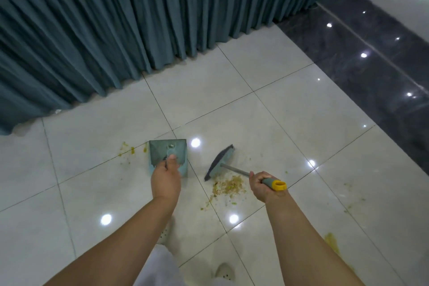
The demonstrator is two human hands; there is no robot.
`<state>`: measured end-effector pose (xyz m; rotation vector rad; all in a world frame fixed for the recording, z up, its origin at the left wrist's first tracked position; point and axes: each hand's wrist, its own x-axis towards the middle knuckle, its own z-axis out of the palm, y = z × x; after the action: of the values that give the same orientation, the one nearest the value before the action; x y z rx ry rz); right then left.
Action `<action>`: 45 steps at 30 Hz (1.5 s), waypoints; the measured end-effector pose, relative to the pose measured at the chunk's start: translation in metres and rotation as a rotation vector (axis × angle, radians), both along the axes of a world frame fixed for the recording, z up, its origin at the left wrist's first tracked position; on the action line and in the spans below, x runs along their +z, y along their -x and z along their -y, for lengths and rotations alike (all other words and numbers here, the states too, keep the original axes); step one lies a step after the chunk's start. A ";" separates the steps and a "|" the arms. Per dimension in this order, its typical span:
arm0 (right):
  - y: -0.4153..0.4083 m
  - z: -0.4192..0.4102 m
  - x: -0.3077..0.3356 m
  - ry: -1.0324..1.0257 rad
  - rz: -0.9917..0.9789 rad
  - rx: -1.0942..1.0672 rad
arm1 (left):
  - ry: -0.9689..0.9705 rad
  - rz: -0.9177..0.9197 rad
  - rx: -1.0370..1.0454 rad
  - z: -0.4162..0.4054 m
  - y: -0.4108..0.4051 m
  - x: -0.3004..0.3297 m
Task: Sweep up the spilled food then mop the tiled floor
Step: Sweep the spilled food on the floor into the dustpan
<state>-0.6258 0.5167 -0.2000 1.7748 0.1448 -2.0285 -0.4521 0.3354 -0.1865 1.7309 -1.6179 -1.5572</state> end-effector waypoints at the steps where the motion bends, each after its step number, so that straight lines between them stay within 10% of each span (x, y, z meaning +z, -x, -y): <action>1: -0.002 -0.014 0.002 -0.027 -0.017 0.050 | 0.005 0.009 0.007 -0.017 -0.003 0.001; 21: -0.090 -0.152 0.013 0.051 -0.307 1.020 | 0.067 0.091 0.256 -0.177 -0.120 0.015; 45: -0.173 -0.185 0.002 -0.102 -0.332 1.182 | 0.020 0.042 0.395 -0.232 -0.277 0.000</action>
<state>-0.4531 0.7018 -0.1977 0.9267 1.1086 -1.3609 -0.1754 0.5671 -0.1863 1.9385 -1.2057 -1.3173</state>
